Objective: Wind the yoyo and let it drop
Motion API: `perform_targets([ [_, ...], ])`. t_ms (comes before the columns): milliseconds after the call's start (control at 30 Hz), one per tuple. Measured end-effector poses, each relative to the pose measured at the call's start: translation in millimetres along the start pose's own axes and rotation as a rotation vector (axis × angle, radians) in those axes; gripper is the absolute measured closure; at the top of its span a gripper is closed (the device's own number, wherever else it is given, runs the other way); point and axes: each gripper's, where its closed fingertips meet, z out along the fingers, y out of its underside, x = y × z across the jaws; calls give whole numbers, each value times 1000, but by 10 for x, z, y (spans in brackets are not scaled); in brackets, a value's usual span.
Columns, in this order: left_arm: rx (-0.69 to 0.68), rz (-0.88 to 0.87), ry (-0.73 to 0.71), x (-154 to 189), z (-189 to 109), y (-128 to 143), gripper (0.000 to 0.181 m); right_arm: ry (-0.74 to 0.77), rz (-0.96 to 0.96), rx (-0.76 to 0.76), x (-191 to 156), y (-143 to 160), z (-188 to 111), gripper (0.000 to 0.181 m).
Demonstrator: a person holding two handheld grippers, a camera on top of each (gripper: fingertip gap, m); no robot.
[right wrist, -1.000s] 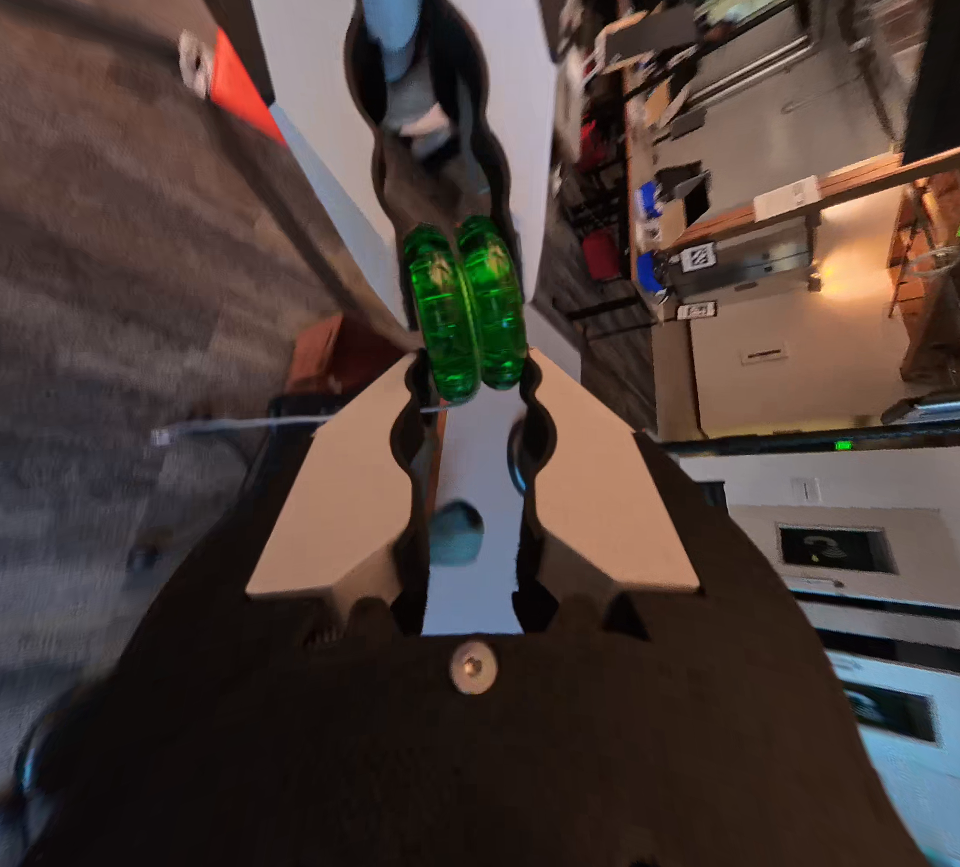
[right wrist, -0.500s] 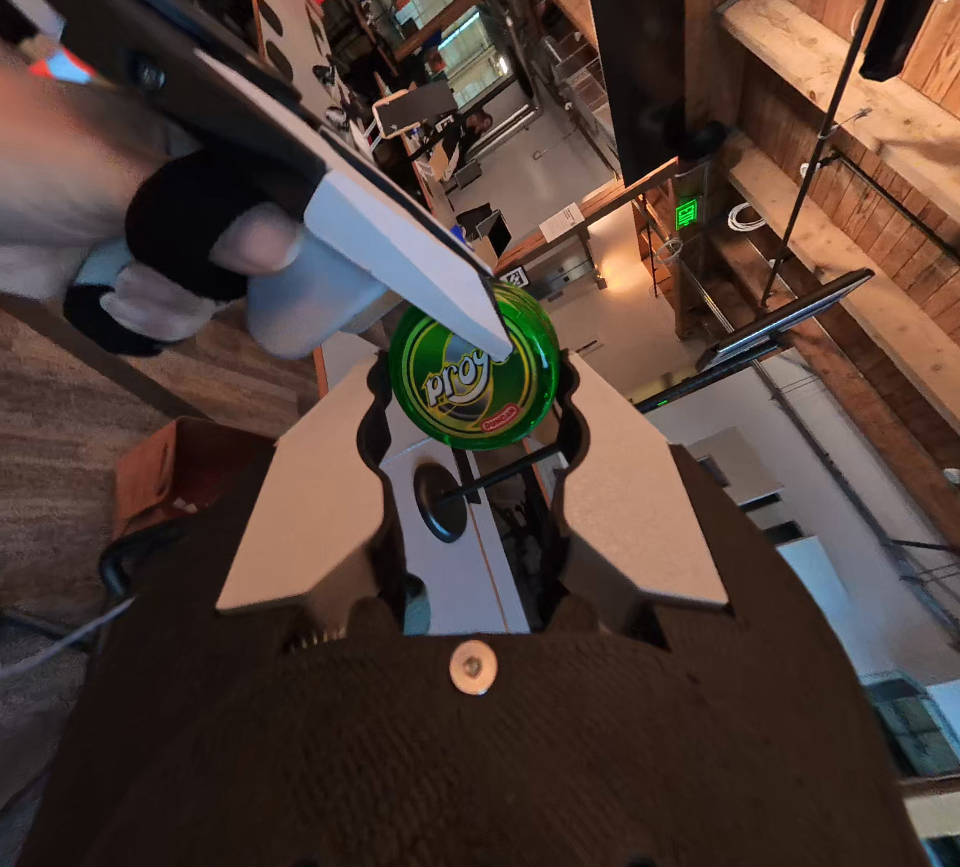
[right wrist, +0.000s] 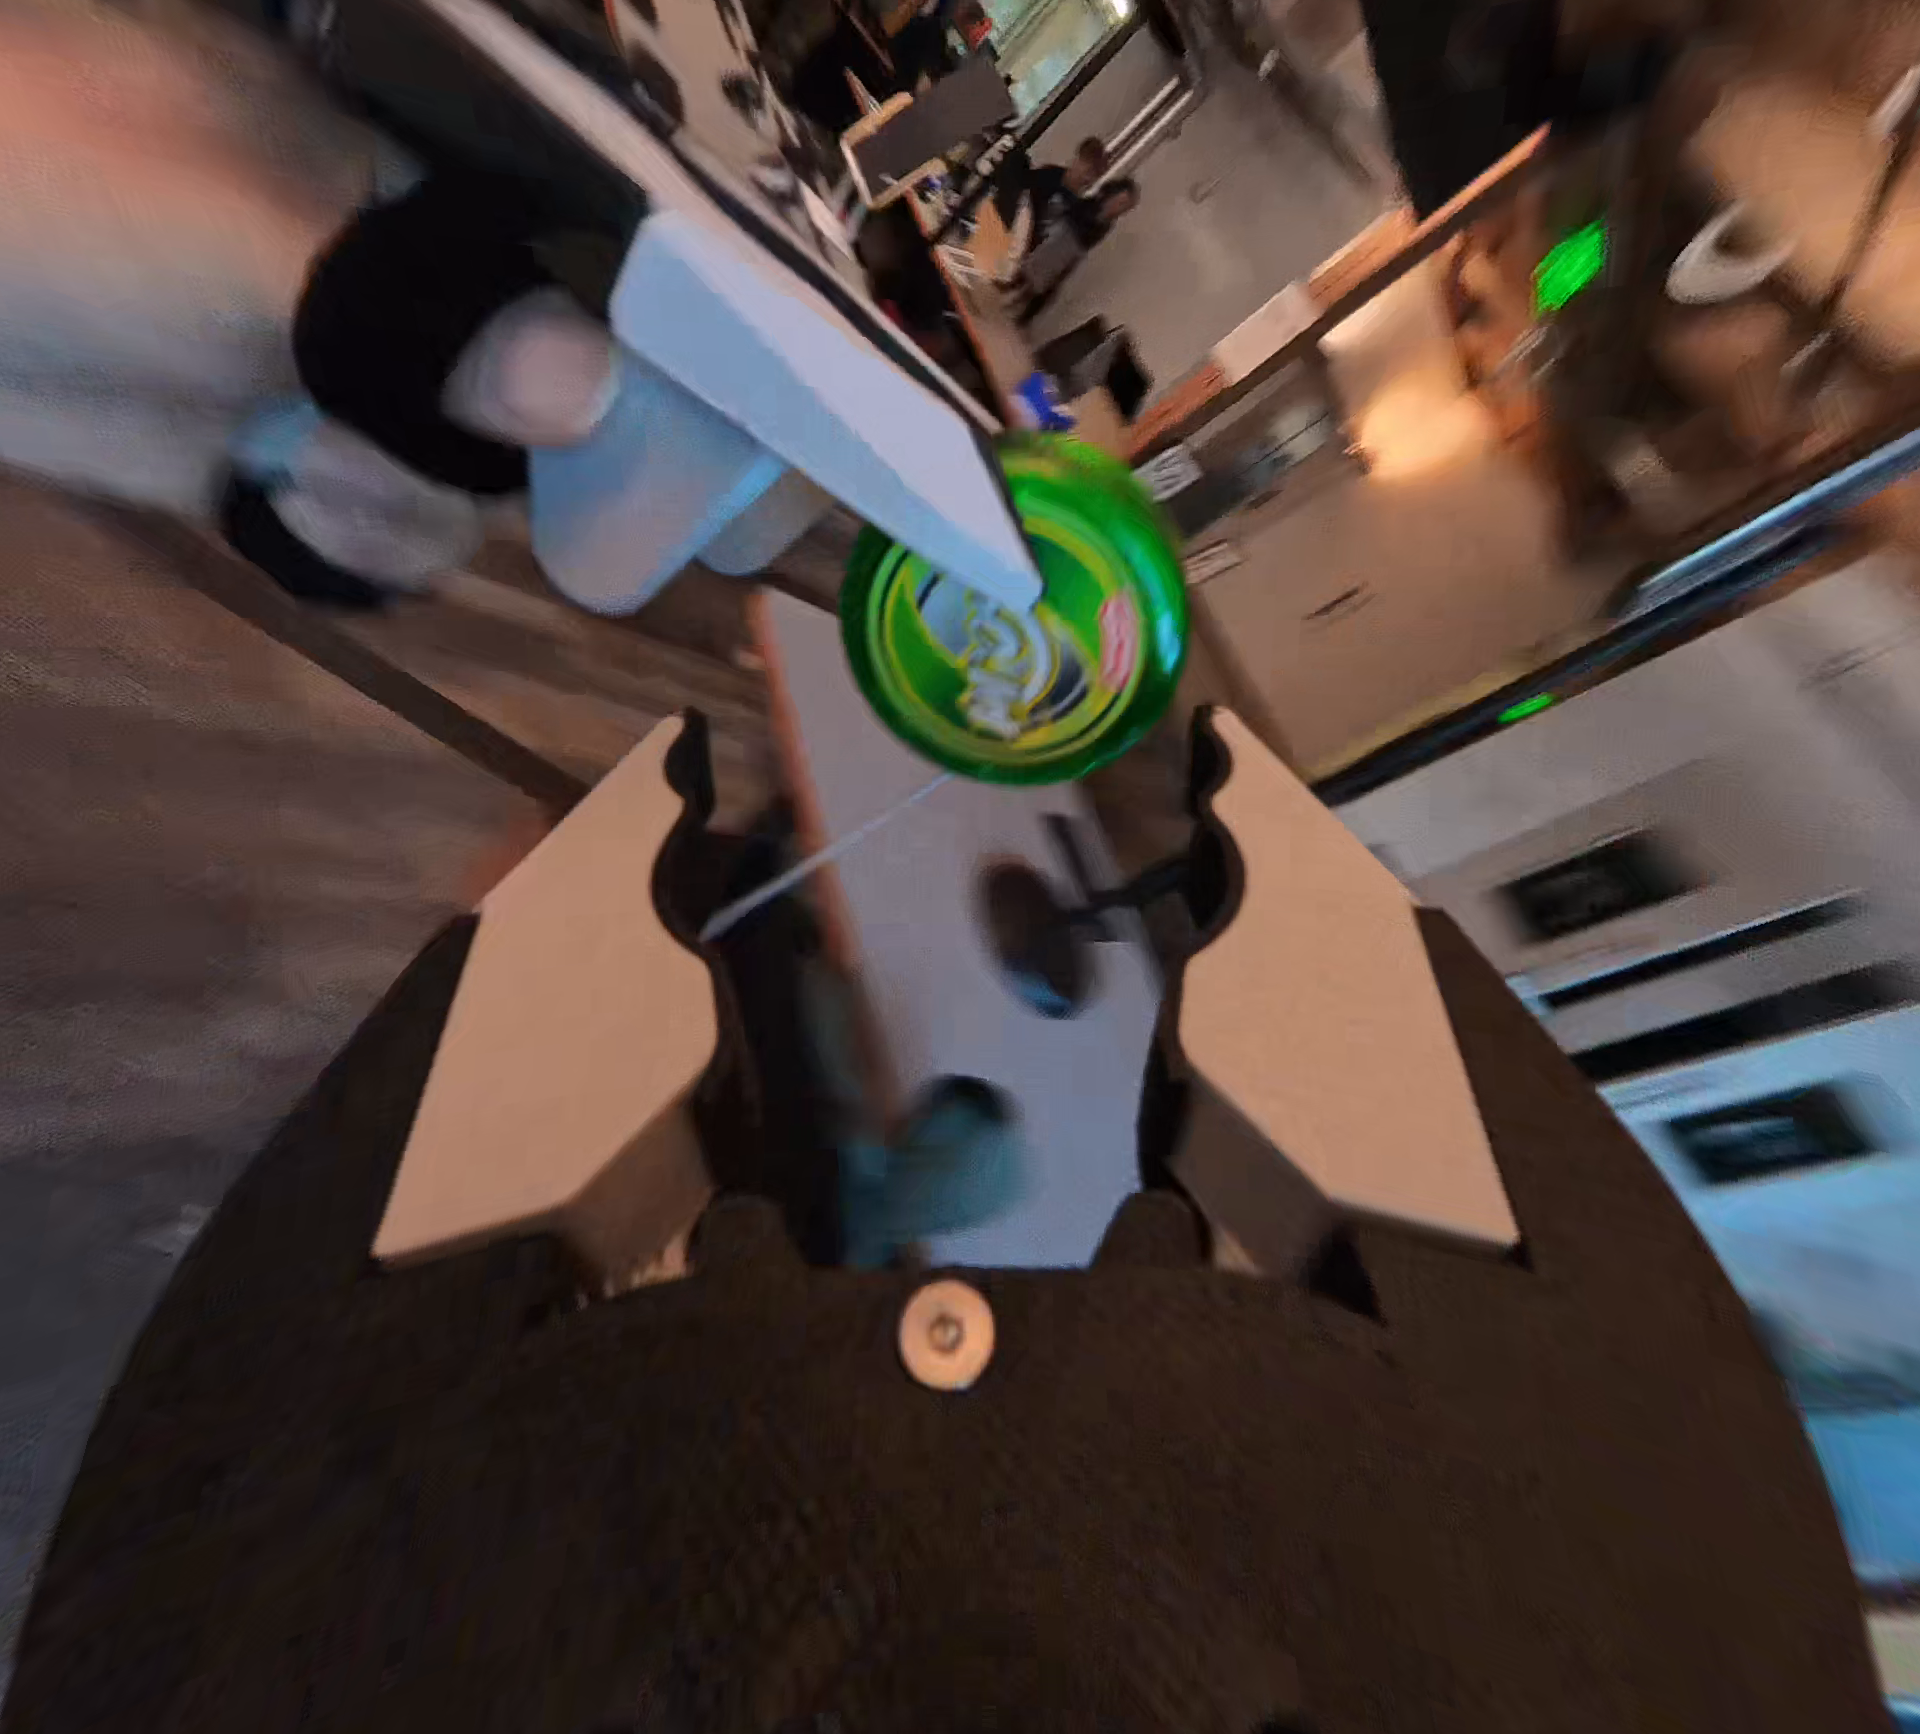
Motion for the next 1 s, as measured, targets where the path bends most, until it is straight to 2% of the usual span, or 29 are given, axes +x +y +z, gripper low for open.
perform_targets([
  [33,34,-28,-10,-16,-15,-24,152,-4,129,24,-22,5,23,88],
  [100,75,-61,-20,-5,-12,-13,152,28,247,60,-25,7,69,96],
  [200,74,-36,-44,37,20,79,152,118,246,26,70,60,68,110],
  [300,54,-38,-39,58,-2,109,151,85,153,18,54,49,44,120],
  [400,-48,-52,12,104,10,216,151,75,-236,-18,89,17,-14,120],
  [500,-173,-67,87,195,58,376,151,36,-844,8,-63,-3,-79,120],
  [533,-188,-62,75,178,77,413,150,51,-897,-22,-37,33,-57,120],
  [567,-166,-37,47,141,80,403,152,37,-795,-25,-43,38,-23,120],
  [600,-130,-17,25,110,68,368,154,28,-609,-22,-39,32,10,118],
  [667,-65,-31,4,81,43,262,154,-4,-255,-37,-73,89,75,93],
  [733,-25,-39,-20,42,35,222,155,28,-88,-30,-109,122,125,91],
  [867,-31,-67,-11,70,103,315,154,223,-97,-2,2,76,113,122],
  [967,-81,-71,-23,53,119,398,153,116,-209,-53,-28,165,148,123],
  [1000,-117,-86,-3,69,125,439,153,68,-333,-62,-34,178,136,123],
])
